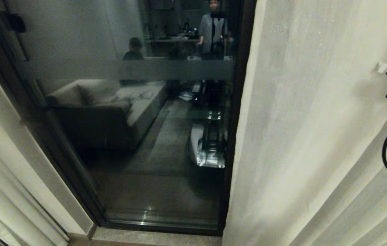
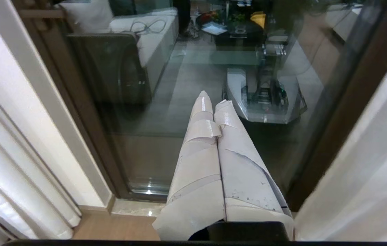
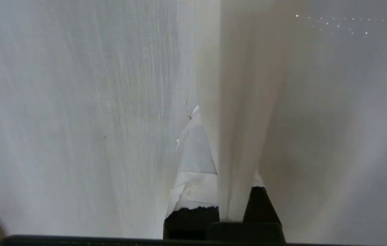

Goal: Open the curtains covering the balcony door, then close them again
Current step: Pull the inner curtains open on both sides

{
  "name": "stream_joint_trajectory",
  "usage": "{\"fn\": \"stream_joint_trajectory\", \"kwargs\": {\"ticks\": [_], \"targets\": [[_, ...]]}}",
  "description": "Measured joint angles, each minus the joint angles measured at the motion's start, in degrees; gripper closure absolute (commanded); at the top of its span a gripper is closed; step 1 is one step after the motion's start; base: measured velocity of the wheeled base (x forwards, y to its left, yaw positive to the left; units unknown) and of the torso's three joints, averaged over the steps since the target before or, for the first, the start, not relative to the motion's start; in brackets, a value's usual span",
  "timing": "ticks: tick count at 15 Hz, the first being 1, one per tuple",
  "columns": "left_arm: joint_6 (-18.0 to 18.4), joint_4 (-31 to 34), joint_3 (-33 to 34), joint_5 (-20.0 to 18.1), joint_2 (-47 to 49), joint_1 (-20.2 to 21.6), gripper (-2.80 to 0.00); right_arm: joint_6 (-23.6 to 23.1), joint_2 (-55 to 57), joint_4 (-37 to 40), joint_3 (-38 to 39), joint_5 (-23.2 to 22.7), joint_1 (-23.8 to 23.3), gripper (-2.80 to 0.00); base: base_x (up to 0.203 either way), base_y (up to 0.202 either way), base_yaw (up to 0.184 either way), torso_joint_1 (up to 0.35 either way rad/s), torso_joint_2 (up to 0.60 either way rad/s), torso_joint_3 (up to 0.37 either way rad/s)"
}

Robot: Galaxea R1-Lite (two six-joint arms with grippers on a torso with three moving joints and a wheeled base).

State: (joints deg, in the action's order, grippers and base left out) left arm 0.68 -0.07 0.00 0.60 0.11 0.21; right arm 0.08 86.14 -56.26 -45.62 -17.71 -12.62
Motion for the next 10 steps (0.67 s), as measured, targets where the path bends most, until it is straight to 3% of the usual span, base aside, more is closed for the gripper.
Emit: {"fn": "stream_joint_trajectory", "kwargs": {"ticks": [10], "targets": [[0.0, 0.0, 0.0, 0.0, 0.0, 0.0, 0.0, 0.0, -0.1, 0.0, -0.1, 0.0, -0.9, 0.0, 0.0, -0.188, 0.002, 0.003, 0.0, 0.004]]}}
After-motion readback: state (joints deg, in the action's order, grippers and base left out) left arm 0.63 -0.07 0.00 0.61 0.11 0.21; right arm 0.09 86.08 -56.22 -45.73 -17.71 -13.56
